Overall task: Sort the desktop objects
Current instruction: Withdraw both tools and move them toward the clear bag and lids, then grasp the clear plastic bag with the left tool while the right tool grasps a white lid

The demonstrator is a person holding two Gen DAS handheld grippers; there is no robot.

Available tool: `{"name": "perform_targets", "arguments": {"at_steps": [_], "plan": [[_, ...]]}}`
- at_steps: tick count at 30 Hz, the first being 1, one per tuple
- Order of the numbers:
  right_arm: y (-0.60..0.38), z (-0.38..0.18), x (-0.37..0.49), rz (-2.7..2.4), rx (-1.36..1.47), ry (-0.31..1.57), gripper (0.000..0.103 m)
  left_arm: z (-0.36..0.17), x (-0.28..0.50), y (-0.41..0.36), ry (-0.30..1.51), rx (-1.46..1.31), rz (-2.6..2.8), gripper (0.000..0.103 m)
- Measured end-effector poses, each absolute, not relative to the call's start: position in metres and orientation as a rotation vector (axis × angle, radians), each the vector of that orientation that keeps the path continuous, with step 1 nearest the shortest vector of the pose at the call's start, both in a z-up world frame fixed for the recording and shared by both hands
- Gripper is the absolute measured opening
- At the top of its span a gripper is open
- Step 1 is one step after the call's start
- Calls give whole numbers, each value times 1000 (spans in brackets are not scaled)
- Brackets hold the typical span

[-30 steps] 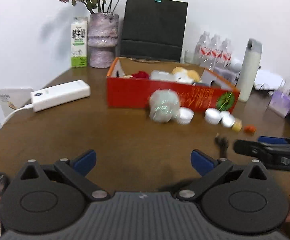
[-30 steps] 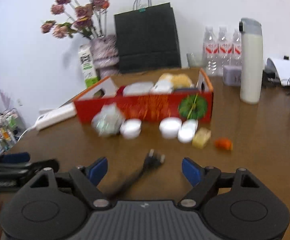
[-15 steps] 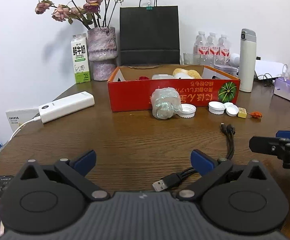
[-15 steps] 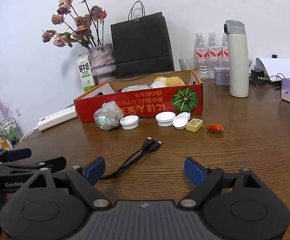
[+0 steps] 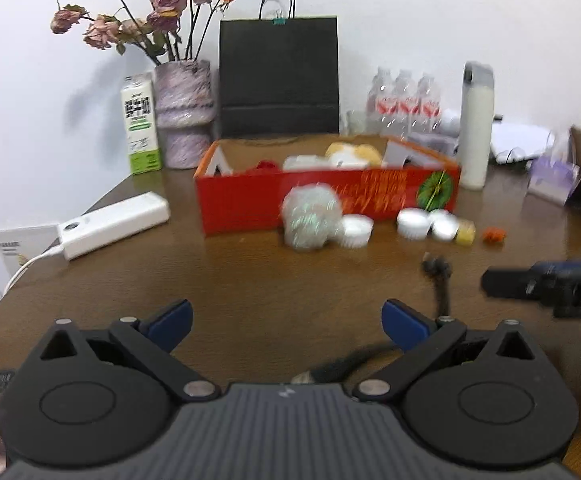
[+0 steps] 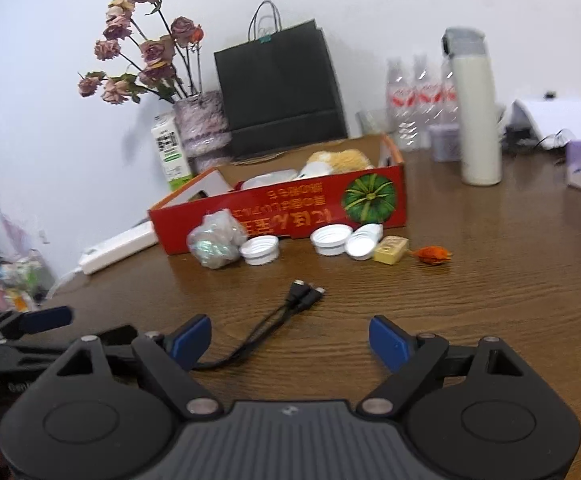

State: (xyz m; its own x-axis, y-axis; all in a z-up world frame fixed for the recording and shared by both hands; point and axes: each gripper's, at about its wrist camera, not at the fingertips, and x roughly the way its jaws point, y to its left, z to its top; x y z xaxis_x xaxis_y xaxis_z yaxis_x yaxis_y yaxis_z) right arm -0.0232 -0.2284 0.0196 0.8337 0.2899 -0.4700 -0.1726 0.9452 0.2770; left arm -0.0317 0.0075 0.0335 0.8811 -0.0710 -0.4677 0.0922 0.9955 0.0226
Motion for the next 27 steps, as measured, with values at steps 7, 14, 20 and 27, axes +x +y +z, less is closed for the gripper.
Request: {"name": "perform_targets", "arguments": {"at_steps": [7, 14, 20, 27], "plan": [[-234, 44, 45, 199, 128, 510, 68, 62, 37, 2, 505, -1, -97, 102], [-217, 29, 133, 185, -25, 622, 56, 48, 131, 4, 669, -150, -124, 73], [-204, 12, 145, 241, -35, 674, 4, 43, 121, 15, 662, -204, -133, 26], [-195, 26, 116, 251, -45, 597, 1, 60, 61, 27, 593, -233, -129, 22]]}}
